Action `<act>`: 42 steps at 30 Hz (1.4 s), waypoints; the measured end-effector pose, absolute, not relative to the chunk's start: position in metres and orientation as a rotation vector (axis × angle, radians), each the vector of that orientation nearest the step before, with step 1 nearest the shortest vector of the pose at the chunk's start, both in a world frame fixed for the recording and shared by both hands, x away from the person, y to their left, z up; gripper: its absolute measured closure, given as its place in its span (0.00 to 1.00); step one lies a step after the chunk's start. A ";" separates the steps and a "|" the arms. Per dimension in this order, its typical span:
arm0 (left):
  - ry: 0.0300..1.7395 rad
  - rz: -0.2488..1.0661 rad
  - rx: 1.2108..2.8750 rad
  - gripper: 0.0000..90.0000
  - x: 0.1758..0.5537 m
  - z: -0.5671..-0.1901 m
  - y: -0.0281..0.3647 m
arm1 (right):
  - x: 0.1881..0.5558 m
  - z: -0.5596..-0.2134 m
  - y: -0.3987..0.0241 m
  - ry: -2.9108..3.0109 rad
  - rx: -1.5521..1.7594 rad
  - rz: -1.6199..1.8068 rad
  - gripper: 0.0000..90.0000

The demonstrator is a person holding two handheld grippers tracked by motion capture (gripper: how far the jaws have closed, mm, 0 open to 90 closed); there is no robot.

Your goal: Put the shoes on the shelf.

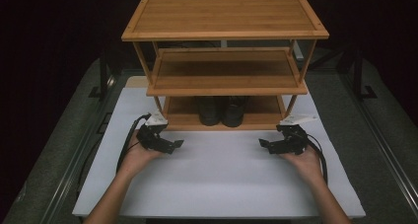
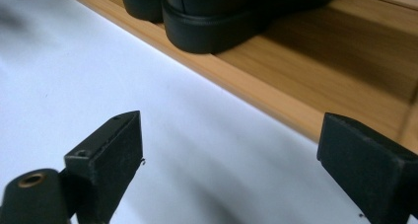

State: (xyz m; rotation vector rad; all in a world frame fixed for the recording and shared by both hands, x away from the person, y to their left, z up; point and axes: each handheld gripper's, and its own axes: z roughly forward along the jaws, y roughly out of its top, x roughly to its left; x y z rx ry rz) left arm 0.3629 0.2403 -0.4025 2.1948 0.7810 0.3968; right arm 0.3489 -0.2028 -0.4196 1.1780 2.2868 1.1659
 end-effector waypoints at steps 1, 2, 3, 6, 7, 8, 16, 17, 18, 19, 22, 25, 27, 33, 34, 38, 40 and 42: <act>0.782 0.403 2.196 0.09 0.359 -0.402 0.244 | 0.345 -0.420 -0.206 2.277 1.175 1.167 0.11; 0.786 0.410 2.191 0.09 0.355 -0.402 0.249 | 0.341 -0.420 -0.209 2.271 1.180 1.171 0.11; 0.791 0.413 2.188 0.09 0.352 -0.402 0.251 | 0.336 -0.420 -0.213 2.266 1.186 1.172 0.11; 0.798 0.424 2.193 0.09 0.341 -0.404 0.262 | 0.326 -0.421 -0.221 2.253 1.196 1.178 0.11; 0.800 0.427 2.194 0.09 0.339 -0.404 0.265 | 0.322 -0.421 -0.224 2.251 1.200 1.176 0.11; 0.806 0.433 2.200 0.09 0.335 -0.405 0.269 | 0.319 -0.422 -0.226 2.250 1.204 1.176 0.11; 0.836 0.447 2.190 0.09 0.308 -0.412 0.294 | 0.292 -0.427 -0.244 2.225 1.231 1.160 0.11; 0.840 0.449 2.189 0.09 0.305 -0.413 0.296 | 0.288 -0.428 -0.247 2.222 1.234 1.152 0.11; 0.849 0.450 2.184 0.09 0.299 -0.414 0.301 | 0.286 -0.429 -0.248 2.222 1.239 1.144 0.11; 0.851 0.451 2.185 0.09 0.297 -0.415 0.302 | 0.282 -0.430 -0.252 2.220 1.248 1.135 0.11; 0.866 0.455 2.181 0.09 0.286 -0.418 0.310 | 0.276 -0.433 -0.259 2.211 1.276 1.122 0.11; 0.880 0.455 2.182 0.09 0.277 -0.420 0.315 | 0.269 -0.436 -0.266 2.204 1.303 1.091 0.11; 0.896 0.465 2.183 0.09 0.271 -0.424 0.319 | 0.265 -0.437 -0.270 2.201 1.316 1.061 0.11; 0.930 0.486 2.204 0.09 0.259 -0.432 0.326 | 0.255 -0.442 -0.280 2.195 1.360 0.991 0.11; 0.935 0.491 2.206 0.09 0.258 -0.433 0.327 | 0.253 -0.443 -0.281 2.192 1.364 0.984 0.11; 0.958 0.492 2.204 0.09 0.253 -0.438 0.331 | 0.250 -0.447 -0.283 2.197 1.378 0.942 0.11; 0.965 0.492 2.202 0.09 0.253 -0.440 0.332 | 0.250 -0.450 -0.282 2.204 1.387 0.898 0.11; 0.973 0.493 2.202 0.09 0.253 -0.441 0.332 | 0.251 -0.452 -0.281 2.212 1.384 0.871 0.10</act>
